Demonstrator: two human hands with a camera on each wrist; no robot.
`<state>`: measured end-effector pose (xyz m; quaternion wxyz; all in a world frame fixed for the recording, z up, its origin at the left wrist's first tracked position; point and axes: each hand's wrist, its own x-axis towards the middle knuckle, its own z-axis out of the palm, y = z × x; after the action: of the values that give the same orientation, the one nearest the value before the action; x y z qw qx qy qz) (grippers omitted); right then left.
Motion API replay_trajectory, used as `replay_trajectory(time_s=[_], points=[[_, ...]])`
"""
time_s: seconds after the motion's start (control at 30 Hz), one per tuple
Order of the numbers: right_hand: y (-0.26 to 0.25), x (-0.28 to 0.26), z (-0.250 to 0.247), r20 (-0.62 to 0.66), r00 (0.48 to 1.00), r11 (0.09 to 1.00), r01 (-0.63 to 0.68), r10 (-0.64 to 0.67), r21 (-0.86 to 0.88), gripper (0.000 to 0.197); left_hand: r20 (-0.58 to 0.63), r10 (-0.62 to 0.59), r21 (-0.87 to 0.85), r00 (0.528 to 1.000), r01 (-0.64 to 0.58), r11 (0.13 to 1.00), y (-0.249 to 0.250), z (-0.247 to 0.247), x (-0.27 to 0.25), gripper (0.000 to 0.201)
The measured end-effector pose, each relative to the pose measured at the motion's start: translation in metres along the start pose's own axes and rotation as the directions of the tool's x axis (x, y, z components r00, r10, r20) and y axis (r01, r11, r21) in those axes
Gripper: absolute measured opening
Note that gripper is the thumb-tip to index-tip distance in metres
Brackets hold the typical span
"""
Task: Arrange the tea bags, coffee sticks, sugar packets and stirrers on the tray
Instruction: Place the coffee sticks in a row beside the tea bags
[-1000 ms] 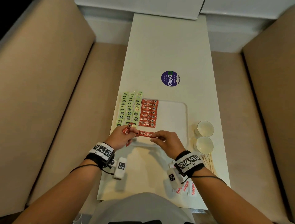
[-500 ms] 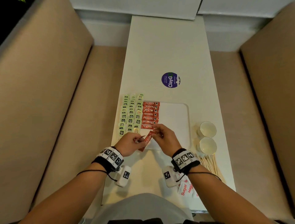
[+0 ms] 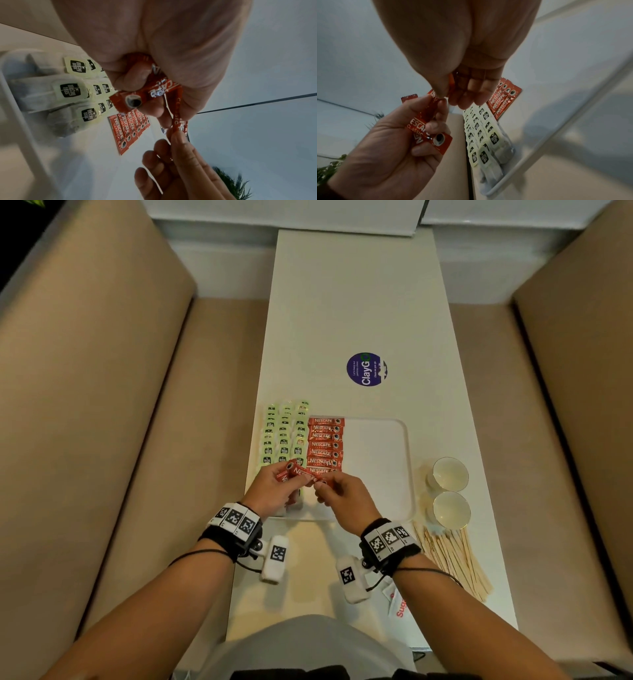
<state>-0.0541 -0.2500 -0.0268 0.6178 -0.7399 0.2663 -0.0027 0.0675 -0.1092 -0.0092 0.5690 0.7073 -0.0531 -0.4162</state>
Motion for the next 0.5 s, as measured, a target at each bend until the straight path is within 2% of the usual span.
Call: replay_trajectory(time_s=[0.17,0.27,0.4,0.5], points=[[0.004,0.005,-0.003,-0.057,0.998,1.0,-0.014,0.014,0.013,0.02,0.033,-0.03,-0.022,0.999,0.031,0.999,-0.004,-0.003,0.003,0.015],[0.007,0.007,-0.008,-0.105,0.994,0.999,-0.034,0.038,0.039,0.014,0.038,-0.051,0.004,0.998,0.051,0.999,-0.007,-0.002,0.003,0.015],[0.019,0.017,-0.023,-0.252,0.95,0.979,-0.156,0.185,0.128,0.007,-0.009,-0.153,0.003,0.988,0.153,0.988,-0.015,-0.005,0.01,0.017],[0.04,0.026,-0.032,-0.267,0.917,0.954,-0.297,0.298,0.046,0.014,-0.007,-0.23,-0.033,0.973,0.23,0.973,-0.023,-0.011,0.014,0.017]])
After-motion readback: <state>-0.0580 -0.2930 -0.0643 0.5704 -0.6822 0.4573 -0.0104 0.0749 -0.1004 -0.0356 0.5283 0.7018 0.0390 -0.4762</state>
